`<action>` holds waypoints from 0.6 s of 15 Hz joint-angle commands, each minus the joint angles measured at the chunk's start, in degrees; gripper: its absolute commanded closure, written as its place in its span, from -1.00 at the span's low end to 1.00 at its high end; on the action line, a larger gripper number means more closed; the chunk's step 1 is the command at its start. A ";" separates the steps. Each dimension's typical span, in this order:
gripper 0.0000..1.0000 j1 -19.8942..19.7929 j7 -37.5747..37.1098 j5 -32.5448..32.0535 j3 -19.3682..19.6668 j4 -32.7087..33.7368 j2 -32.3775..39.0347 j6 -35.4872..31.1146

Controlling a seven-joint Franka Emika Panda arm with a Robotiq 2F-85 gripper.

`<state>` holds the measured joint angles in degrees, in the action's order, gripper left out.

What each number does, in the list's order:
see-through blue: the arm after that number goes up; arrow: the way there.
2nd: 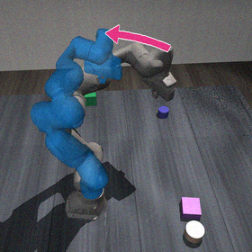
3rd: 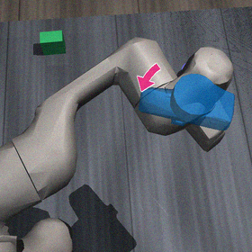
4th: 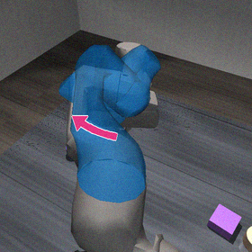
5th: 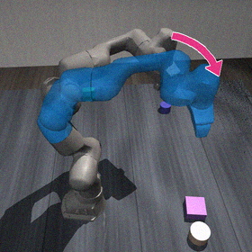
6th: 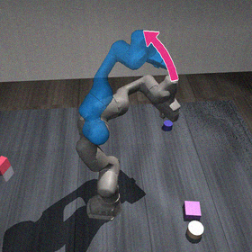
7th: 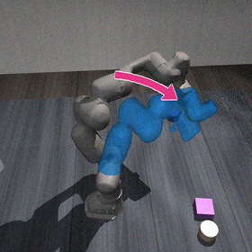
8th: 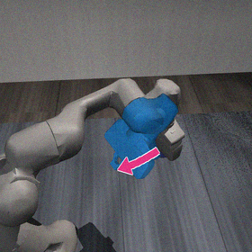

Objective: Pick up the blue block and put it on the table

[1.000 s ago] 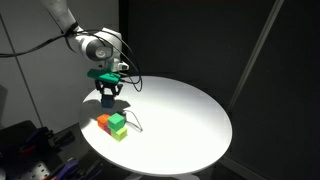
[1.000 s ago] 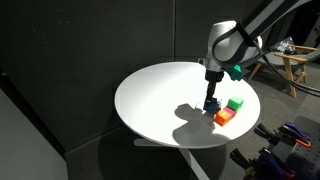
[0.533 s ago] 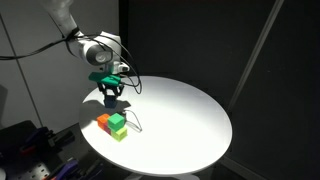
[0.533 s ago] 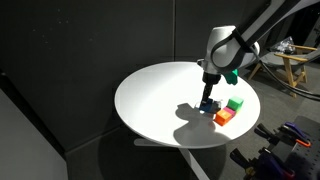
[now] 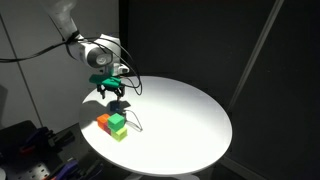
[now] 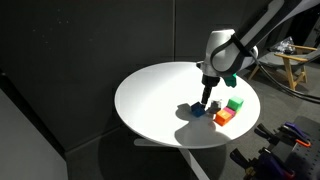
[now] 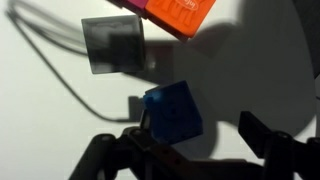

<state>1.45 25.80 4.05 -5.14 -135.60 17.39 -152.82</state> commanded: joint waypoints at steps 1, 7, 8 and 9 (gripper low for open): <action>-1.00 -0.64 -2.27 -2.59 -0.37 0.81 0.30 0.53; -1.00 -0.94 -4.29 -3.56 -0.13 -0.79 -1.97 1.43; -1.00 -0.98 -4.48 -3.54 -0.09 -0.99 -2.21 1.42; -1.00 -1.03 -4.66 -3.51 -0.06 -1.26 -2.53 1.38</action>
<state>1.09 23.46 1.88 -5.08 -135.66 17.31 -152.70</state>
